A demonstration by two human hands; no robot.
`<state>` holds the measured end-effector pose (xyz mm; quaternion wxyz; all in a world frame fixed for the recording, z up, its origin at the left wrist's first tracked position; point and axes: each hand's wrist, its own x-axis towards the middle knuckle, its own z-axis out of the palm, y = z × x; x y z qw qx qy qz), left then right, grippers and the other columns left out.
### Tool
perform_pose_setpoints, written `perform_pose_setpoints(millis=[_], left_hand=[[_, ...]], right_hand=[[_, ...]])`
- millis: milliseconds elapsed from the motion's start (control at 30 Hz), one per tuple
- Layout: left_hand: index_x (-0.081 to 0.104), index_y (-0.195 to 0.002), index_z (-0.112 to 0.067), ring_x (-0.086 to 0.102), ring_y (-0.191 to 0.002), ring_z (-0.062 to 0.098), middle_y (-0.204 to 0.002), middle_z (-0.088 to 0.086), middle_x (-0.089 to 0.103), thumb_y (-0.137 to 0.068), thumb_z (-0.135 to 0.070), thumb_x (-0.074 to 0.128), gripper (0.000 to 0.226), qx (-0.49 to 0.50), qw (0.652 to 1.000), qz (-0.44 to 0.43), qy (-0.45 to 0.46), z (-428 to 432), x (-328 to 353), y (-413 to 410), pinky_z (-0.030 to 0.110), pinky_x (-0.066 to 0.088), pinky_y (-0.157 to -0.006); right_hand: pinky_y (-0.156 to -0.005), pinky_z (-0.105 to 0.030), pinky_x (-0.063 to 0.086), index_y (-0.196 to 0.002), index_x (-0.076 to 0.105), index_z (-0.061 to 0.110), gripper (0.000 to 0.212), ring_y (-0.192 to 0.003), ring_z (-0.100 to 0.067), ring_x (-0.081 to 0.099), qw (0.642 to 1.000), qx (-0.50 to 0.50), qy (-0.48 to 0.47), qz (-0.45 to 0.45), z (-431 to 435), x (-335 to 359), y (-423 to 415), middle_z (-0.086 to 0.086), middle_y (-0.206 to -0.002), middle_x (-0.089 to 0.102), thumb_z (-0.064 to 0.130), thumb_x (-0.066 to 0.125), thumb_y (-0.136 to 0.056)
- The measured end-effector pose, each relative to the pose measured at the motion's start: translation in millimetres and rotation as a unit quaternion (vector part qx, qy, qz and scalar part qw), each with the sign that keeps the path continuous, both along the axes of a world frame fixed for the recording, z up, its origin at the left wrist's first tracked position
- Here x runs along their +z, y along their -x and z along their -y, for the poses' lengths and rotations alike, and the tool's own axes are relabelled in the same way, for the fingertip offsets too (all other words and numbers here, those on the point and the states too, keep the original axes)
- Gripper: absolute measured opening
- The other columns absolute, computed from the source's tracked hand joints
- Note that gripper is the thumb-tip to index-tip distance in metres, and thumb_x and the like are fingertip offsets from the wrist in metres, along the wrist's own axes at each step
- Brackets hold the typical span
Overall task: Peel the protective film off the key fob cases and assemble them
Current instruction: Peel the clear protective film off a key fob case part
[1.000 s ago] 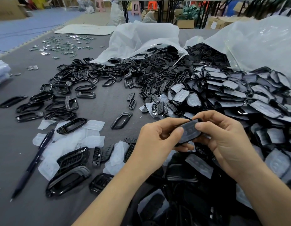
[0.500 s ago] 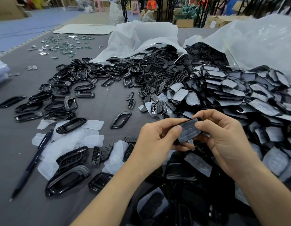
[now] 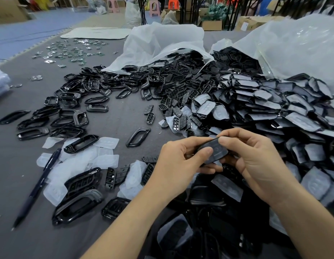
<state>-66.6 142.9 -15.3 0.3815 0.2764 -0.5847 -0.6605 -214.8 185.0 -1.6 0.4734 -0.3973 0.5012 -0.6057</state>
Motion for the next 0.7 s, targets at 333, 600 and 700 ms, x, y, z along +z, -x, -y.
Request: perform_pose_setpoints(millis=[333,600,700], left_hand=[[0.069,-0.093,-0.027,0.074,-0.069,0.022,-0.079,-0.001,0.075,-0.097,-0.001,0.049,0.033,0.008,1.0,0.007,0.011,1.6,-1.3,-0.3,0.019,0.055,-0.06],[0.069,-0.096,-0.029,0.072,-0.063,0.024,-0.079,0.006,0.074,-0.093,-0.007,0.059,0.025,0.013,0.998,0.032,0.045,-0.2,-5.9,0.3,0.025,0.057,-0.059],[0.068,-0.095,-0.029,0.072,-0.062,0.024,-0.08,0.007,0.074,-0.091,-0.004,0.062,0.027,0.009,0.998,0.044,0.033,1.1,-9.0,1.3,0.025,0.057,-0.059]], right_hand=[[-0.06,-0.02,0.052,-0.073,0.073,0.026,0.028,-0.066,-0.014,0.064,0.993,-0.012,0.022,-0.119,0.3,-0.4,1.6,-0.002,-0.069,0.069,0.003,0.064,-0.085],[-0.055,-0.016,0.051,-0.073,0.071,0.018,0.025,-0.062,-0.01,0.065,0.991,-0.013,0.005,-0.13,0.4,-1.8,2.9,-0.004,-0.068,0.07,-0.001,0.063,-0.087],[-0.055,-0.018,0.05,-0.078,0.069,0.02,0.023,-0.056,-0.01,0.063,0.979,-0.026,0.011,-0.203,0.9,-2.5,1.9,-0.001,-0.069,0.071,0.0,0.064,-0.087]])
